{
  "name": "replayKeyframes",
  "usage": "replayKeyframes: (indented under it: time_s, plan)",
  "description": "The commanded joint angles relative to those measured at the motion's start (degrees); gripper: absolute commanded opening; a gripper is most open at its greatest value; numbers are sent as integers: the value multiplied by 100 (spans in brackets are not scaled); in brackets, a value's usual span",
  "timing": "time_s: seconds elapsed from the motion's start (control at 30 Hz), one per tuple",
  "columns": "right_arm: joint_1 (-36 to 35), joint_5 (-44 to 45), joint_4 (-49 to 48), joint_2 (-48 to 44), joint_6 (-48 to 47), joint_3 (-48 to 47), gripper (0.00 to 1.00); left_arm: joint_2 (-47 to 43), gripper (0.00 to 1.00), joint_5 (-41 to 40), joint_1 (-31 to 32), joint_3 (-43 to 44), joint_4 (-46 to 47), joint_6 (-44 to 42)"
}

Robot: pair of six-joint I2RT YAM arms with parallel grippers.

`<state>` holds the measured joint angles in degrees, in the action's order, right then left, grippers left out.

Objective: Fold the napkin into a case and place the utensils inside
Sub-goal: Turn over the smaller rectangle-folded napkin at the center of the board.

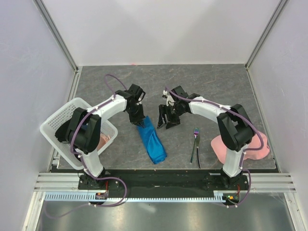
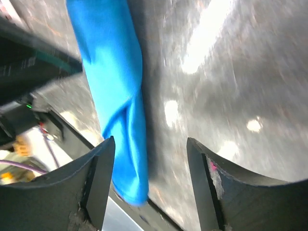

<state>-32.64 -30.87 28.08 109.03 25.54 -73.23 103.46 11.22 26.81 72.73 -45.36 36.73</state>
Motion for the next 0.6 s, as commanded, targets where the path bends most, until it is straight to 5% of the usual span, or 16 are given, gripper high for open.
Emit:
replayKeyframes:
  time_s: [0.0, 0.13, 0.37, 0.57]
  plan:
    - [-242, 513, 1324, -575, -542, -34, 68, -90, 9, 345, 17, 277, 80, 168]
    - [-926, 223, 894, -761, -217, 335, 60, 252, 9, 398, 9, 365, 185, 220]
    - [-1385, -59, -204, -840, 530, 1187, 28, 964, 9, 354, -114, 716, 344, 186]
    - [-1385, 477, -311, -770, 443, 1610, 24, 1413, 8, 293, -123, 1032, 292, 27]
